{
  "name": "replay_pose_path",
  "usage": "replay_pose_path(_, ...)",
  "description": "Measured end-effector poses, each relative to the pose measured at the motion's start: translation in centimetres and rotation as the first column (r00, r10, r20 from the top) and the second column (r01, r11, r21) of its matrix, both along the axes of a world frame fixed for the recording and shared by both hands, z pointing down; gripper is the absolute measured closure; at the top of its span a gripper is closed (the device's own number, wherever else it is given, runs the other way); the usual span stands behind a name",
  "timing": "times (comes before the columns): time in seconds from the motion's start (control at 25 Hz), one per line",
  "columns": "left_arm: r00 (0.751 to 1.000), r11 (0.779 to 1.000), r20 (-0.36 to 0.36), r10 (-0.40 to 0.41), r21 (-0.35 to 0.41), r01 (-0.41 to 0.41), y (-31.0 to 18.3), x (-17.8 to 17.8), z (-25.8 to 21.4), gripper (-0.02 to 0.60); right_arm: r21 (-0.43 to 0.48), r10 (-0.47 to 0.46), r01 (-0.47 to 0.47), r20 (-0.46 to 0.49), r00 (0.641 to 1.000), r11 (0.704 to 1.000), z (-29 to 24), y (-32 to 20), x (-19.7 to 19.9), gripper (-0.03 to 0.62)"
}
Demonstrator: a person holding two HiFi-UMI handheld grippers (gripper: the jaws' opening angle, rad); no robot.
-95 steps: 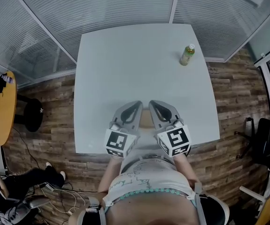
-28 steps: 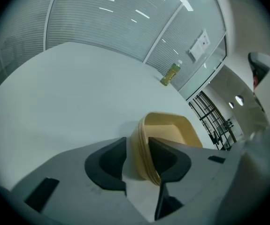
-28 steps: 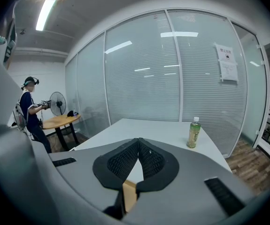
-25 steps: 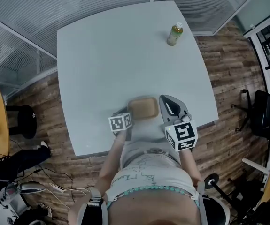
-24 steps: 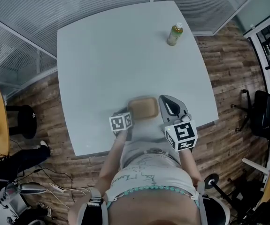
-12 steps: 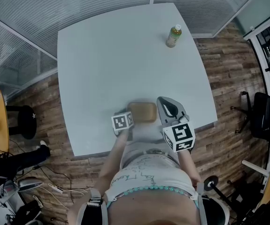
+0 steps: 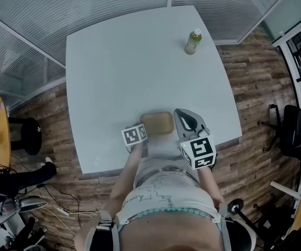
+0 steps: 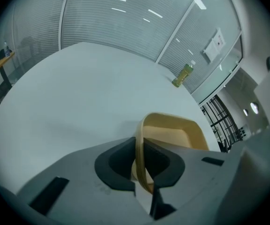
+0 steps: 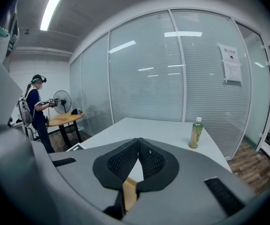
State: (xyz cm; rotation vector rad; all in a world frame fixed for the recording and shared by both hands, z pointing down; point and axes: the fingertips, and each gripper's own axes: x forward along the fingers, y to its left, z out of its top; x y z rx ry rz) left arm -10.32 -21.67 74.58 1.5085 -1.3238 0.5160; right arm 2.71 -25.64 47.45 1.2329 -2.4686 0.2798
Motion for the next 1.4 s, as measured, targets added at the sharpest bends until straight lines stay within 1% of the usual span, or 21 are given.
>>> replay_pose_path(0.16,1.0,1.0,-0.002,-0.02,0.023,0.02,0.1,-0.4,-1.1,0.557,-0.002,-0.014,0.014,-0.001,1.0,1.0,0.2,0.2,-0.1,0.594)
replay_pose_path(0.44,0.999,0.994,-0.004,-0.051,0.093,0.051,-0.4,-0.7,-3.8,0.557,-0.005,-0.043,0.043,-0.002,0.999,0.999,0.7,0.5,-0.4,0.594)
replay_pose_path(0.64,0.998,0.985,0.05,-0.046,0.166,0.037,-1.0,-1.6,-6.3,0.557,-0.001,-0.065,0.065,0.012,0.998,0.998,0.6,0.4,-1.1,0.594)
replay_pose_path(0.76,0.996,0.977,0.073,-0.042,0.213,0.026,-1.3,-1.5,-8.1,0.557,0.004,-0.075,0.075,0.013,0.997,0.997,0.4,0.4,-0.9,0.594)
replay_pose_path(0.92,0.995,0.965,0.069,-0.068,0.26,0.048,-1.5,-1.8,-10.2,0.557,0.01,-0.091,0.091,0.022,0.996,0.996,0.2,0.4,-1.1,0.594)
replay_pose_path(1.08,0.993,0.949,0.079,-0.086,0.311,0.057,-1.8,-2.0,-12.3,0.557,0.019,-0.101,0.1,0.052,0.994,0.995,-0.1,0.3,-1.2,0.594)
replay_pose_path(1.4,0.989,0.908,0.085,-0.12,0.413,0.074,-2.7,-2.6,-16.5,0.557,0.028,-0.152,0.151,0.049,0.987,0.988,-0.3,0.2,-2.3,0.594)
